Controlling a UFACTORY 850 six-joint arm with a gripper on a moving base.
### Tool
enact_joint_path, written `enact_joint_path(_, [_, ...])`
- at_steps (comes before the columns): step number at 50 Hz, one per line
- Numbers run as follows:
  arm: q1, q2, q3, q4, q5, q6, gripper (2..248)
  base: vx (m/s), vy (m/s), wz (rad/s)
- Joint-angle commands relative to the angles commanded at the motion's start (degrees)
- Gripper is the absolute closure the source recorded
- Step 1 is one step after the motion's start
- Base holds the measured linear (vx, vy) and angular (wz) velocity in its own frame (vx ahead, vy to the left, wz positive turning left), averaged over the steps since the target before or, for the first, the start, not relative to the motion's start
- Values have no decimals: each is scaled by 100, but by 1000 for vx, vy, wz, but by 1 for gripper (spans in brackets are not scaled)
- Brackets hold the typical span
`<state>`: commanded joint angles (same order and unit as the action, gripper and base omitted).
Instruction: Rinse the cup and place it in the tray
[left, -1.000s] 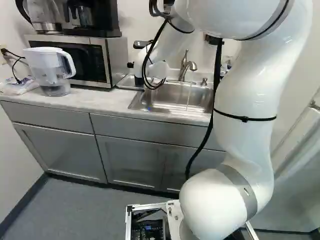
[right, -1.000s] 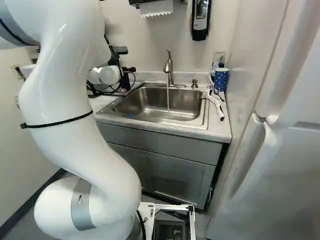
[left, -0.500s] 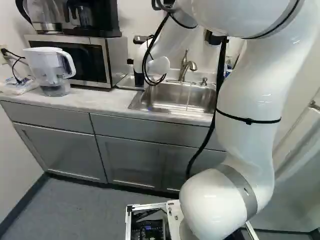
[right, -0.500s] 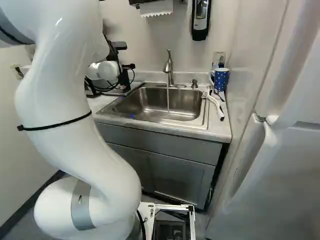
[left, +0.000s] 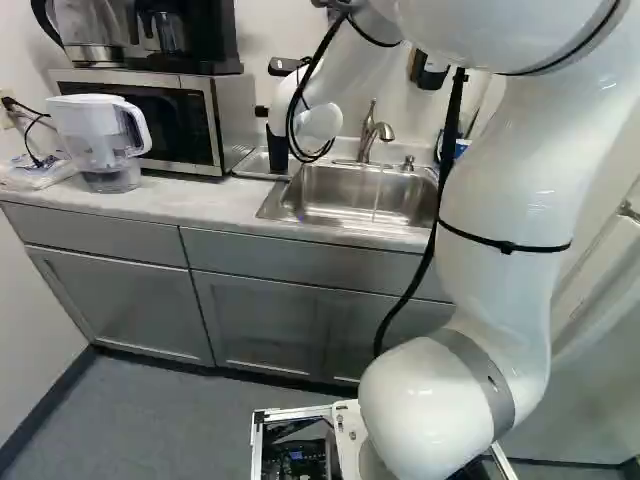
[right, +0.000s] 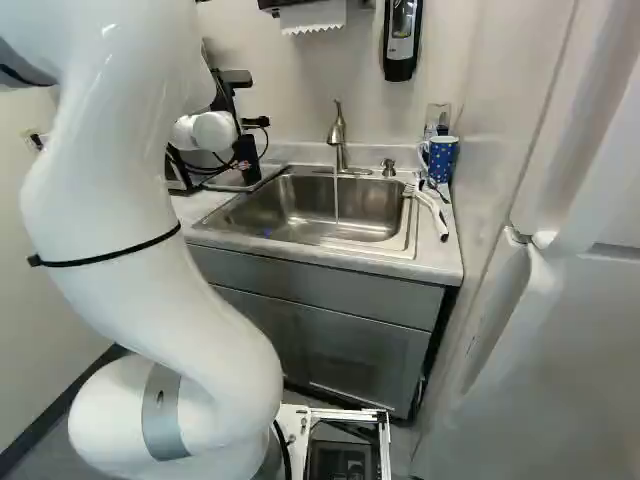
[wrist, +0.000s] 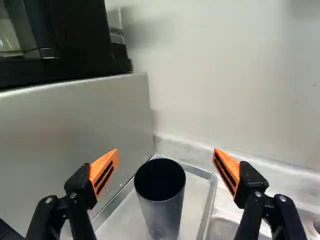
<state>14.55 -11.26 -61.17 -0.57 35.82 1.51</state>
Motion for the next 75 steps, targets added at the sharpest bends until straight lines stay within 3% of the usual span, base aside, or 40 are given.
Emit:
enact_joint_path(27, [-392,311,12,0,-42,0,3,0,0,0])
enact_joint_path(75, [-1135,530,-327,0,-917,0,3,0,0,0])
